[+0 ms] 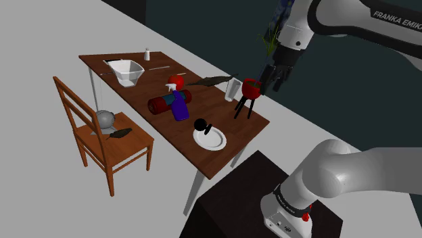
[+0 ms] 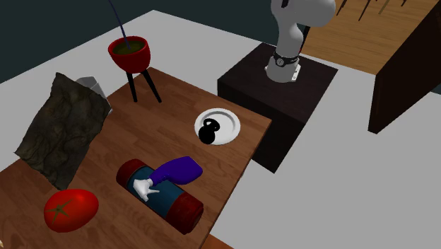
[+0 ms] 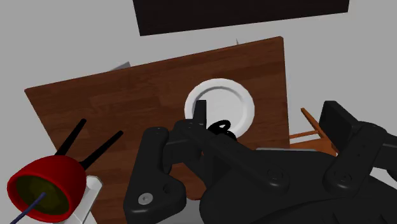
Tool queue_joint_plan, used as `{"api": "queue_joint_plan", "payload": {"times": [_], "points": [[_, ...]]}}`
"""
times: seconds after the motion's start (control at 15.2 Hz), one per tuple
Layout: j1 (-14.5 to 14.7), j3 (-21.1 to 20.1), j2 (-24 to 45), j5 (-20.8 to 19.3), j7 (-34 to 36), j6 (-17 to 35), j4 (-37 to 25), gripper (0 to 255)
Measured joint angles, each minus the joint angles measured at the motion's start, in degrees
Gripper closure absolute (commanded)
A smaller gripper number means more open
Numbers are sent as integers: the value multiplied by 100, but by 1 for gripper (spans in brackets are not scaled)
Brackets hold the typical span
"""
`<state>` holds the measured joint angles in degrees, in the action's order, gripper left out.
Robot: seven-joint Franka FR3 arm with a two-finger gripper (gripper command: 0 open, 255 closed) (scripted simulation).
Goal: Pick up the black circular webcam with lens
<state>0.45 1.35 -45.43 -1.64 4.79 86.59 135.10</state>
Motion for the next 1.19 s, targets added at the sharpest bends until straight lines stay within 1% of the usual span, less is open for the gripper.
{"api": "queue_joint_plan", "payload": {"times": [0.07, 0.13, 0.33, 0.4, 0.59, 0.92, 1.19], "points": [[0, 0, 0, 0, 0, 0, 0, 0], [-4, 7, -17, -10, -6, 110, 98, 0], [-17, 24, -64, -51, -2, 791, 657, 0], [-24, 38, 21, -70, -9, 1045, 760, 0], [-51, 80, 106, -131, -20, 1862, 1284, 0], [-122, 187, 603, -263, -63, 3311, 1881, 0], [-151, 221, 1314, -344, -16, 4616, 2195, 0]]}}
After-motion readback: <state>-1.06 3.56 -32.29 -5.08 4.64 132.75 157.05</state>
